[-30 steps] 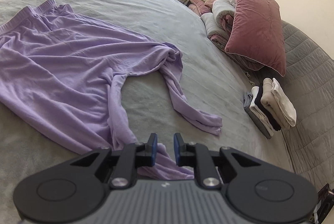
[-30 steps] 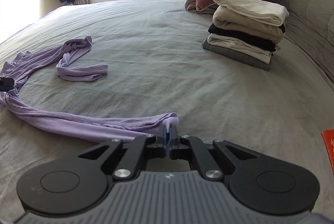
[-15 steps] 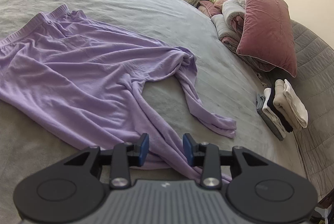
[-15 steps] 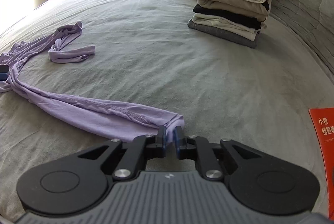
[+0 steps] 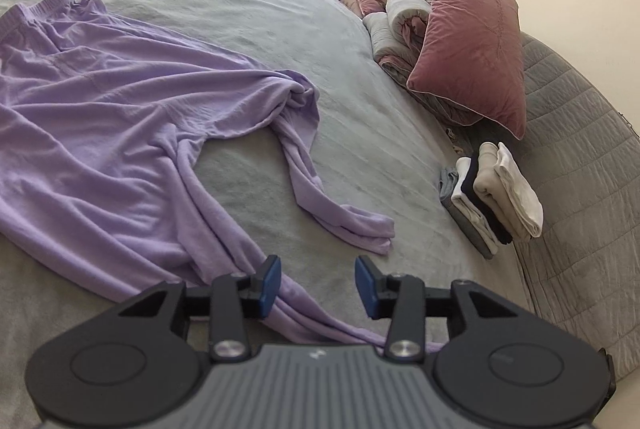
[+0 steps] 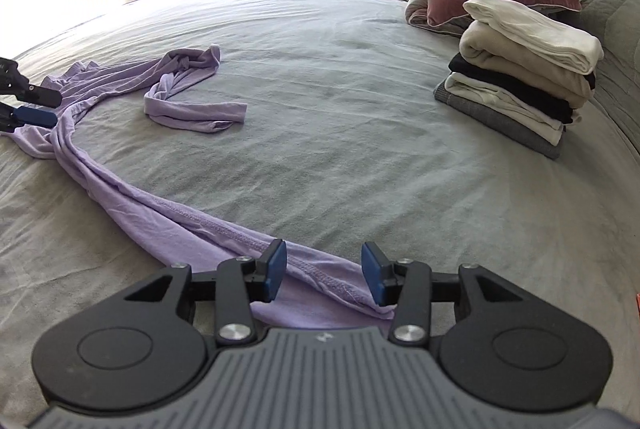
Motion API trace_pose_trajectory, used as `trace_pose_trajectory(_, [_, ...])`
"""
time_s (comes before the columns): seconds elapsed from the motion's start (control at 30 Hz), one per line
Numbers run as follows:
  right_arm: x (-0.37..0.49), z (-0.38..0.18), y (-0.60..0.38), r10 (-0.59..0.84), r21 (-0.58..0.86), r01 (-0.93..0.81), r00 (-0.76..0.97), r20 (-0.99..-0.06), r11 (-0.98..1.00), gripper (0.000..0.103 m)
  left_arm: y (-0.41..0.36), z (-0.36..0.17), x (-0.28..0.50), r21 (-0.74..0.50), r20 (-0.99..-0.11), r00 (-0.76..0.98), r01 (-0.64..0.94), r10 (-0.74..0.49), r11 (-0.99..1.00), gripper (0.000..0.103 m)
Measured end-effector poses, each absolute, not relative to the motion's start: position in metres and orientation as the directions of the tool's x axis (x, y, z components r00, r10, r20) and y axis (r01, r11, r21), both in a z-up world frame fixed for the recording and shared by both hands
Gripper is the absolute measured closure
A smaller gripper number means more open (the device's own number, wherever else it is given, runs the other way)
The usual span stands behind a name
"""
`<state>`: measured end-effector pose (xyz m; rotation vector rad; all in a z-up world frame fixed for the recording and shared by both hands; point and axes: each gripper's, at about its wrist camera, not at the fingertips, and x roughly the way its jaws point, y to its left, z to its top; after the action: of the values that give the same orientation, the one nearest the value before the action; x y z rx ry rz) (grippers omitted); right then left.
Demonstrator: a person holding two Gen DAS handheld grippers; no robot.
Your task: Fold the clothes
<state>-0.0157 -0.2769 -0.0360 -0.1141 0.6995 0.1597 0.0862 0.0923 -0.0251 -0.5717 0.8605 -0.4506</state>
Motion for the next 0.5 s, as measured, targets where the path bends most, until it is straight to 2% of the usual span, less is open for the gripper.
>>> trace_pose_trajectory(0.2, [-0.011,-0.039,-0.257,0.199,-0.054,-0.304,0.736,-0.647,0.951,0.057,0.069,-0.034,0.093,-0.56,-0.654,0.534,0.135,-0.536,0.817,0.059])
trace_pose_trajectory(0.37, [-0.006,-0.052,-0.244,0.191,-0.092,-0.341,0.707,-0.681,0.935,0.057,0.057,-0.044,0.096,-0.518,-0.694,0.506,0.144,-0.513,0.843,0.059])
trace_pose_trajectory(0.47, [-0.005,-0.054,-0.241,0.182,-0.105,-0.341,0.709,-0.681,0.934,0.057,0.052,-0.047,0.098,-0.497,-0.699,0.517,0.147,-0.495,0.855,0.065])
trace_pose_trajectory(0.5, [-0.005,-0.053,-0.241,0.182,-0.102,-0.339,0.708,-0.682,0.935,0.057,0.051,-0.047,0.098,-0.491,-0.699,0.521,0.148,-0.49,0.859,0.073])
